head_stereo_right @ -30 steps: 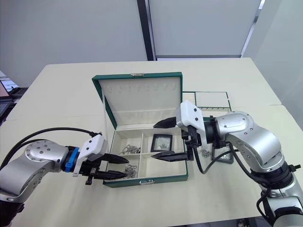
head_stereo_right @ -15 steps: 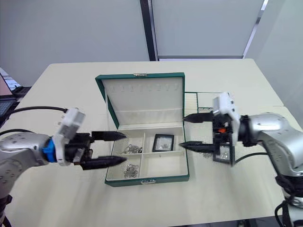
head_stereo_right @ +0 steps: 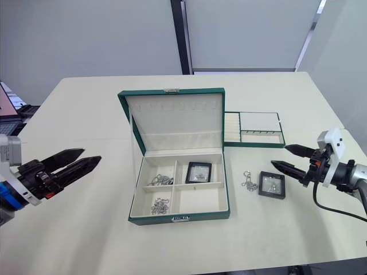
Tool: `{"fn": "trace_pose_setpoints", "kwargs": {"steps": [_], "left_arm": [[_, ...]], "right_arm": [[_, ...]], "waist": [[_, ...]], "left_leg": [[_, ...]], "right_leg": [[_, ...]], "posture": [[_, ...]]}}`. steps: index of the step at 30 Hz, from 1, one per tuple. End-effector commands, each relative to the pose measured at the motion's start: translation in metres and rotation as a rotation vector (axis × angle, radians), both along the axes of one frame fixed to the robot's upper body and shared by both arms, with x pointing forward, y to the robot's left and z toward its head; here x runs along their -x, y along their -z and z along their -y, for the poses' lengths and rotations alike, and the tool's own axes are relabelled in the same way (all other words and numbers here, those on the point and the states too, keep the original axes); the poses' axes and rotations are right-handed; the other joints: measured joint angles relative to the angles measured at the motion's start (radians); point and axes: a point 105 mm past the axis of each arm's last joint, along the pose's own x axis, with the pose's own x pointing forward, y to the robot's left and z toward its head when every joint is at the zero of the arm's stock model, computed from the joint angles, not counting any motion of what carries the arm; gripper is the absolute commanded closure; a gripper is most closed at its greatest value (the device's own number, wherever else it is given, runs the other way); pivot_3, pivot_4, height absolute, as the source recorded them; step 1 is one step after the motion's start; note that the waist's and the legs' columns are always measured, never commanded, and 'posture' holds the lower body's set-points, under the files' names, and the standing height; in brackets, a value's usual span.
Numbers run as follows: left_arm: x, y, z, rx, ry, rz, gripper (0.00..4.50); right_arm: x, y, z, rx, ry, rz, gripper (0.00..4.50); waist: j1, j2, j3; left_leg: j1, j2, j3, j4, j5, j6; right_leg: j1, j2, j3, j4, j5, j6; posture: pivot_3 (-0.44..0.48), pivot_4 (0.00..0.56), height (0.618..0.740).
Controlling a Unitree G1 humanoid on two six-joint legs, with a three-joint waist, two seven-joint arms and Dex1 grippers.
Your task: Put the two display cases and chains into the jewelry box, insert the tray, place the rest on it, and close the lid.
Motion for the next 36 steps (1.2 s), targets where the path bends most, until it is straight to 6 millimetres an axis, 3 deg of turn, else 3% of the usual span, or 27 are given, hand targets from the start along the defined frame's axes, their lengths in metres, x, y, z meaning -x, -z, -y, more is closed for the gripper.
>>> {"fn": "trace_pose_setpoints", "kwargs": {"steps": [1,6,11,16,22,36], "left_arm": [[-0.001,0.005,-0.033,-0.074,-0.242,0.068,0.03],[-0.003,0.014,-0.064,-0.116,-0.48,0.109,0.03],[-0.007,0.038,-0.084,-0.152,-0.676,0.099,0.03],[-0.01,0.055,-0.086,-0.151,-0.769,0.1,0.03],[-0.012,0.061,-0.091,-0.145,-0.854,0.118,0.03],[-0.019,0.064,-0.089,-0.14,-0.87,0.138,0.03]], "right_arm": [[-0.01,-0.005,0.019,-0.008,0.13,0.104,0.0],[-0.017,0.005,0.03,-0.023,0.236,0.144,0.0],[-0.025,0.012,0.042,-0.024,0.386,0.214,0.0],[-0.027,0.021,0.055,-0.019,0.541,0.277,0.0],[-0.028,0.03,0.065,-0.037,0.678,0.327,0.0],[-0.03,0.034,0.066,-0.054,0.694,0.338,0.0]], "waist": [[0.003,0.0,0.0],[0.008,-0.001,-0.001],[0.019,-0.001,-0.002],[0.022,-0.001,-0.002],[0.023,-0.001,-0.002],[0.022,-0.001,-0.002]], "left_leg": [[0.0,0.0,0.0,0.0,0.0,0.0],[0.0,0.0,0.001,0.001,0.0,0.0],[-0.001,-0.001,0.002,0.004,0.0,0.0],[-0.002,0.0,0.002,0.009,0.0,0.0],[-0.002,-0.001,0.002,0.01,0.0,0.0],[-0.002,-0.001,0.002,0.01,0.0,0.0]], "right_leg": [[0.0,0.0,0.0,0.0,0.0,0.0],[0.0,0.0,0.0,0.0,0.0,0.0],[0.001,-0.001,0.0,0.0,0.001,0.001],[0.002,-0.001,-0.001,0.001,0.001,0.002],[0.002,-0.001,0.0,0.001,0.001,0.002],[0.003,-0.001,0.0,0.002,0.001,0.002]], "posture": [[0.0,0.15,0.74],[0.0,0.15,0.74],[0.0,0.15,0.74],[0.0,0.15,0.74],[0.0,0.15,0.74],[0.0,0.15,0.74]]}}
